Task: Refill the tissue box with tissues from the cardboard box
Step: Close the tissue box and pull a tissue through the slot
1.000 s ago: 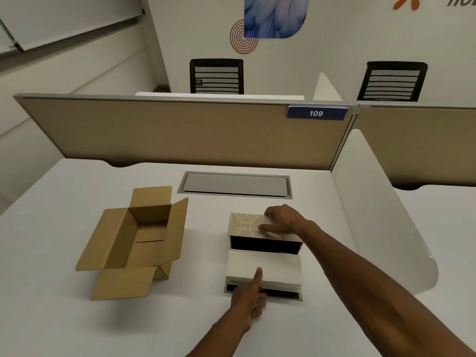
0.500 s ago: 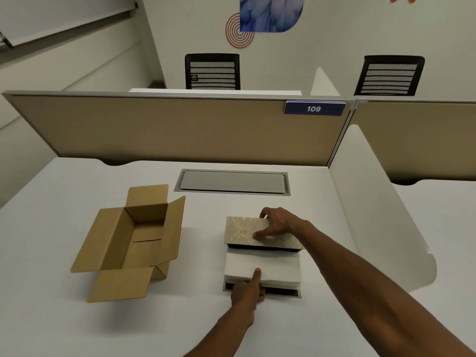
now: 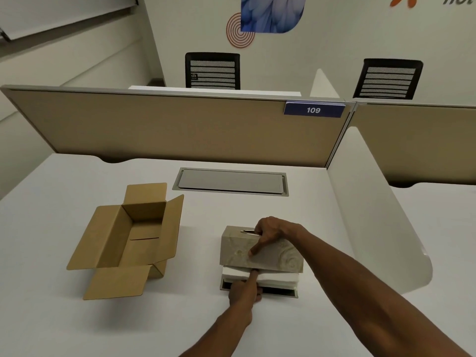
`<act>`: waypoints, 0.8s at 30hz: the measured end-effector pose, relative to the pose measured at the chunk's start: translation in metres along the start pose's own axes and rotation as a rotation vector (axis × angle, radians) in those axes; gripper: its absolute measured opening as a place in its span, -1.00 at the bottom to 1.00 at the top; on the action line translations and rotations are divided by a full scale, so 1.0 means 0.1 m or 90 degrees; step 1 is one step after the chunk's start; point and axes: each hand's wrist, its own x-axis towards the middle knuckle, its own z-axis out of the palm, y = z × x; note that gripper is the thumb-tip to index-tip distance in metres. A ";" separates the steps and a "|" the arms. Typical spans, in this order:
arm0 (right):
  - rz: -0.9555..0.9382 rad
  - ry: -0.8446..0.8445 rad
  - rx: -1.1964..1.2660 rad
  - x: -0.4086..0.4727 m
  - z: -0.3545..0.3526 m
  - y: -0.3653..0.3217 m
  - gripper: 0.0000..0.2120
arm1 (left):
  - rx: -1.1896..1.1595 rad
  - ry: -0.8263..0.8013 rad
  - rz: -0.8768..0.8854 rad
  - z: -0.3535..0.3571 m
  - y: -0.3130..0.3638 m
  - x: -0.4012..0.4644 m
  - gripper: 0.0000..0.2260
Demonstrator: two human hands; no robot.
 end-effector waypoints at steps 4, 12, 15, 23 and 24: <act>0.002 -0.020 0.037 0.01 0.01 0.02 -0.44 | -0.014 -0.007 -0.004 -0.02 0.00 0.01 -0.53; 0.027 -0.078 0.070 0.04 0.06 -0.01 -0.53 | -0.010 -0.011 -0.003 -0.02 -0.01 0.02 -0.62; 0.034 -0.090 0.063 0.08 0.07 0.00 -0.66 | -0.008 -0.013 -0.002 -0.02 -0.01 0.01 -0.61; 0.061 -0.117 0.061 0.11 0.07 -0.04 -0.51 | -0.007 -0.022 -0.006 -0.04 0.03 -0.05 -0.67; 0.062 -0.119 0.059 0.11 0.06 -0.04 -0.51 | -0.008 -0.032 -0.008 -0.05 0.03 -0.06 -0.66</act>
